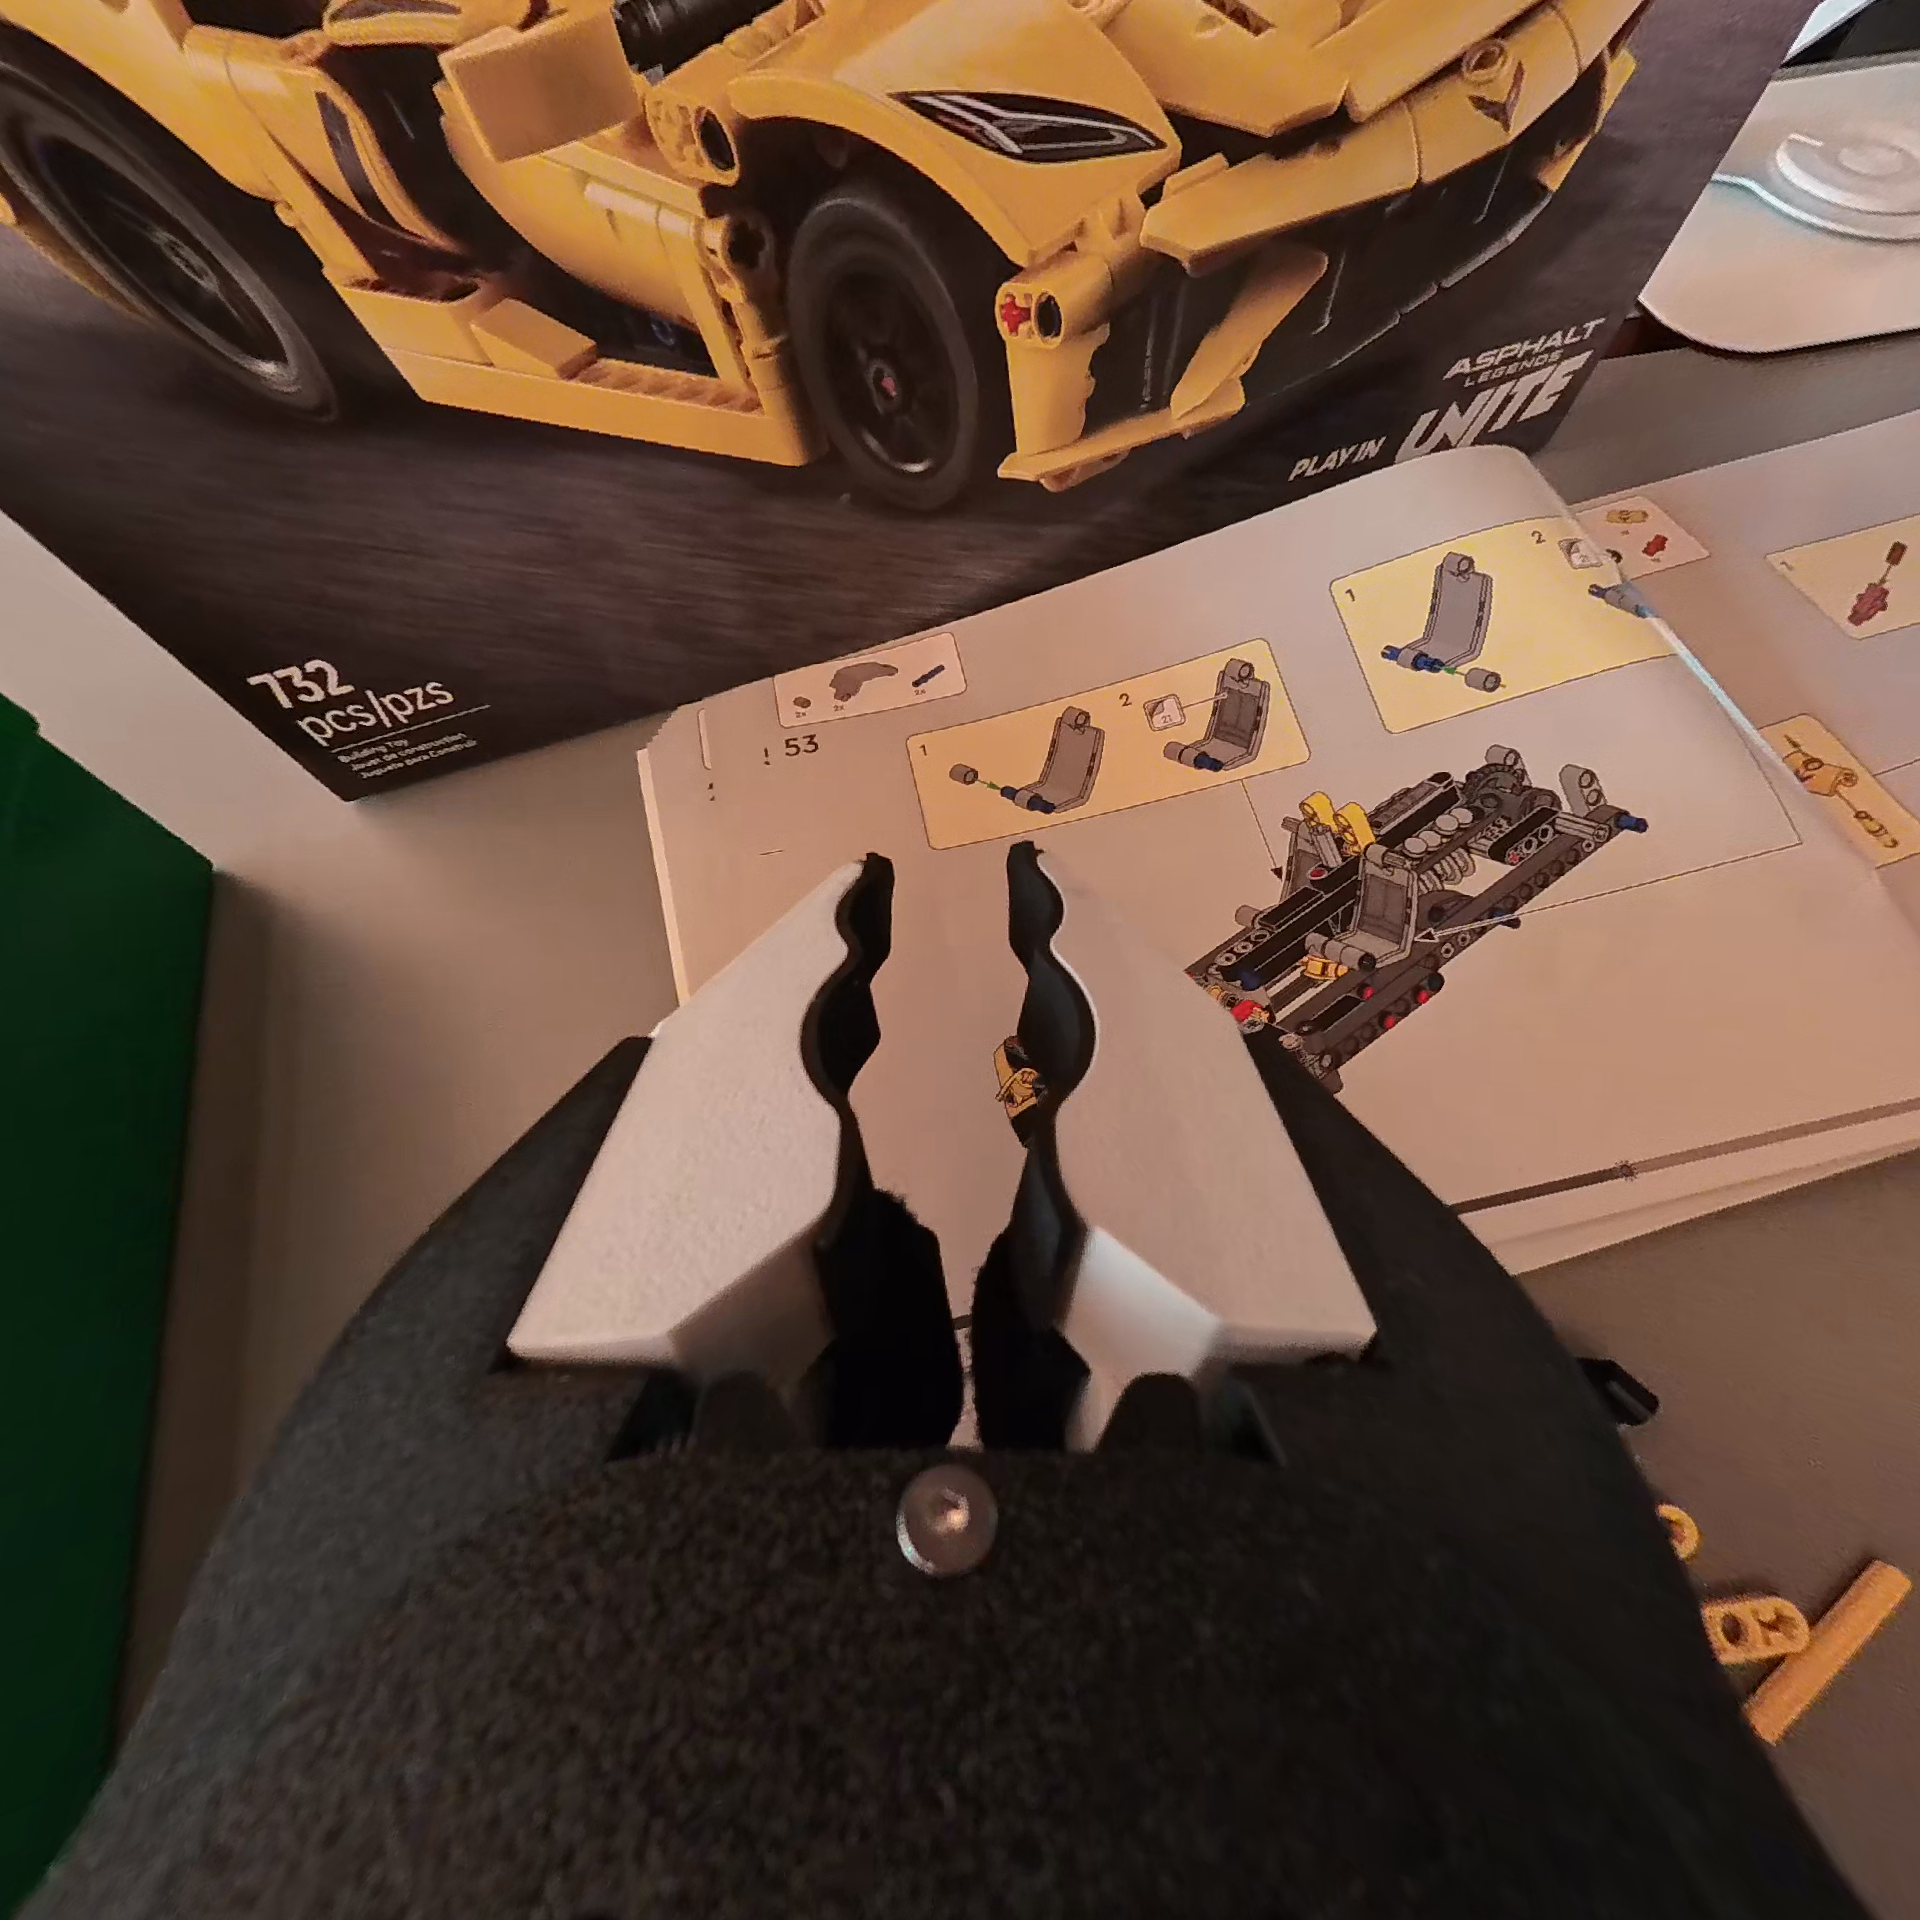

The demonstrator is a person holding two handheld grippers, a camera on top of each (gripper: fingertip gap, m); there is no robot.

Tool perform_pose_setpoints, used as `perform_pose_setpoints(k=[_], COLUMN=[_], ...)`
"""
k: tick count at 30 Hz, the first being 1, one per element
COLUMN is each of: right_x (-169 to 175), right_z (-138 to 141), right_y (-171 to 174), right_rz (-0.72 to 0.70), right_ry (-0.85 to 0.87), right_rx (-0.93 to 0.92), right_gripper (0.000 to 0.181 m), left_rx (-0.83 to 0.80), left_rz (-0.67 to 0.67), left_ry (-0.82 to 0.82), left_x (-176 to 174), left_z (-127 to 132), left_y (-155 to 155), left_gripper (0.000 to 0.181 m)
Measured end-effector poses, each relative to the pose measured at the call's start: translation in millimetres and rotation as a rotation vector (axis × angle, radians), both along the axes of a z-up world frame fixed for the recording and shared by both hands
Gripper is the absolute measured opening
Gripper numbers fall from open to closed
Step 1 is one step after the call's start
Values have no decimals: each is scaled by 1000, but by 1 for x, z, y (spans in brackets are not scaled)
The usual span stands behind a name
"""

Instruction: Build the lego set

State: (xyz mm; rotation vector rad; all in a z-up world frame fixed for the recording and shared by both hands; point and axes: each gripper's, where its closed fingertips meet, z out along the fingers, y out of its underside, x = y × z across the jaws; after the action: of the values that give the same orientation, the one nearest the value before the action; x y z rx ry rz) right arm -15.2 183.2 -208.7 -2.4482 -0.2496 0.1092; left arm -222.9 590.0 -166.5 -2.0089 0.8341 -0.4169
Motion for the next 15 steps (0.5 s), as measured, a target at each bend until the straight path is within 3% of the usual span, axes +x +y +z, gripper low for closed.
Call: perform_pose_setpoints(k=[3, 8, 11, 15], right_x=[14, 74, 86, 88], right_z=[17, 29, 27, 17], right_y=[-12, -79, -109, -119], right_rz=[-46, -212, -255, -270], right_ry=[34, -9, -3, 12], right_rx=[51, 21, -4, -3], right_gripper=[19, 20, 22, 22], left_rx=[2, 1, -2, 6], left_rz=[0, -7, -16, -22], left_ry=[-1, -6, 2, 6], left_x=[0, 2, 4, 5], left_z=[0, 1, 0, 1], left_y=[0, -1, -3, -4], left_gripper=[20, 20, 21, 21])
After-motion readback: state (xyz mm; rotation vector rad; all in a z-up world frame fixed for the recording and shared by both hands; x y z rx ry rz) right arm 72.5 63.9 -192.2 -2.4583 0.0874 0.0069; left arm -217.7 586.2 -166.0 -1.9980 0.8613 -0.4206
